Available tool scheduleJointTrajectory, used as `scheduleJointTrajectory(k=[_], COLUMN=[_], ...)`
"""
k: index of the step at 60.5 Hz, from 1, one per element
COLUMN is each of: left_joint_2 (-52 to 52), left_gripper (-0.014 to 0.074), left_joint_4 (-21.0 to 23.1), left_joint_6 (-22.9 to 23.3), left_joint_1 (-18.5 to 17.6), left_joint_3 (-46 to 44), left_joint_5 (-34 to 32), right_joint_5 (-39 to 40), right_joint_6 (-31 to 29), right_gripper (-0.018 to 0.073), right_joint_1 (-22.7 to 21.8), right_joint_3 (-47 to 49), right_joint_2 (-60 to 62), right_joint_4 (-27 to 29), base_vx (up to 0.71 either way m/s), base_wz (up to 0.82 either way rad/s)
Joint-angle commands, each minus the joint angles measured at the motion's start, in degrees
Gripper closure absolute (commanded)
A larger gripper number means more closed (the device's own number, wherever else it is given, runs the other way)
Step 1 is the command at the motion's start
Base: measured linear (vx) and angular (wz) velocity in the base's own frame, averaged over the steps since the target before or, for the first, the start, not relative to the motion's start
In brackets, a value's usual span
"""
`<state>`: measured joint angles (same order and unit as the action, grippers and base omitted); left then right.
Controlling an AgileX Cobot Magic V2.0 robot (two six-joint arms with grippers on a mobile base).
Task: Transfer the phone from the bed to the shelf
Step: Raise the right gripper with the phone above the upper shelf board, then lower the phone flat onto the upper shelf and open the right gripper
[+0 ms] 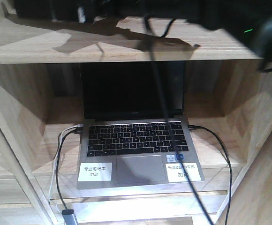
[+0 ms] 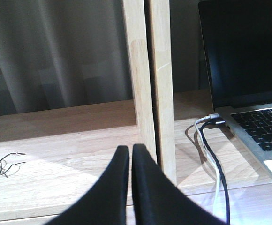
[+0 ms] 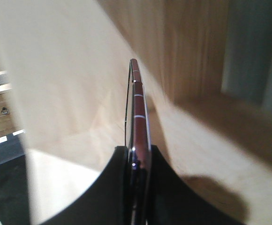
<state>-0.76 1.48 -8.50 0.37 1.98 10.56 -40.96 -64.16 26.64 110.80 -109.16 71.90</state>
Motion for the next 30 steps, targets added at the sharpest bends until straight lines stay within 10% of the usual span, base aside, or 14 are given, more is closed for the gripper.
scheduleJointTrajectory(k=[1, 30], left_joint_2=[-0.6, -0.6], left_gripper=[0.0595, 0.0595], left_joint_4=[0.5, 0.5], left_joint_6=[0.3, 0.3], left_joint_1=[-0.3, -0.3], left_joint_3=[-1.3, -1.3], left_joint_5=[-4.2, -4.2], right_joint_5=[4.2, 10.5], right_joint_6=[0.5, 0.0], right_gripper=[0.0561, 0.0537], right_joint_1=[0.2, 0.2], right_joint_3=[2.8, 2.8], right_joint_2=[1.3, -1.0], right_joint_4=[4.4, 3.5], base_vx=[0.0, 0.0], base_wz=[0.0, 0.0])
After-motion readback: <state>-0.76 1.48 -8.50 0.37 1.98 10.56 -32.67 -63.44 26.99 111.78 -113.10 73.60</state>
